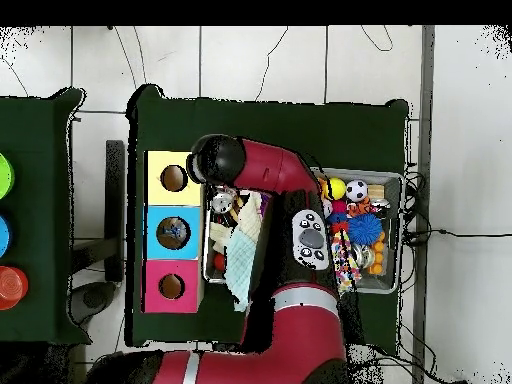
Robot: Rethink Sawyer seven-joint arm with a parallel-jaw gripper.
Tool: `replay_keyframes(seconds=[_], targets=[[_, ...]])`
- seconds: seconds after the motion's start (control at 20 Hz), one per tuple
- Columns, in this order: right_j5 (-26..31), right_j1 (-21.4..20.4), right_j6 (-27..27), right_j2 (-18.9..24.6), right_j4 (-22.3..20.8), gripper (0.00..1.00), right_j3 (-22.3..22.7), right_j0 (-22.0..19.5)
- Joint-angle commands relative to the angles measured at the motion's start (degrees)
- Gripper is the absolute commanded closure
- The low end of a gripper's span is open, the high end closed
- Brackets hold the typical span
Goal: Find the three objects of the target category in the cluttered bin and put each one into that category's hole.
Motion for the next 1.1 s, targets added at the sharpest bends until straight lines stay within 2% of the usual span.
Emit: replay_keyframes(seconds=[0.05, 0.3, 1.05, 1.1], targets=[[9.51, 5.42, 0.79, -1.94, -3.92, 0.0, 0.73, 0.77], [10.3, 5.82, 1.22, -2.36, -3.3, 0.0, 1.77, 1.1], [3.65, 7.55, -0.14, -3.03, -3.84, 0.0, 2.91, 1.61], [3.57, 7.63, -0.29, -3.09, -3.77, 1.0, 2.84, 1.65]])
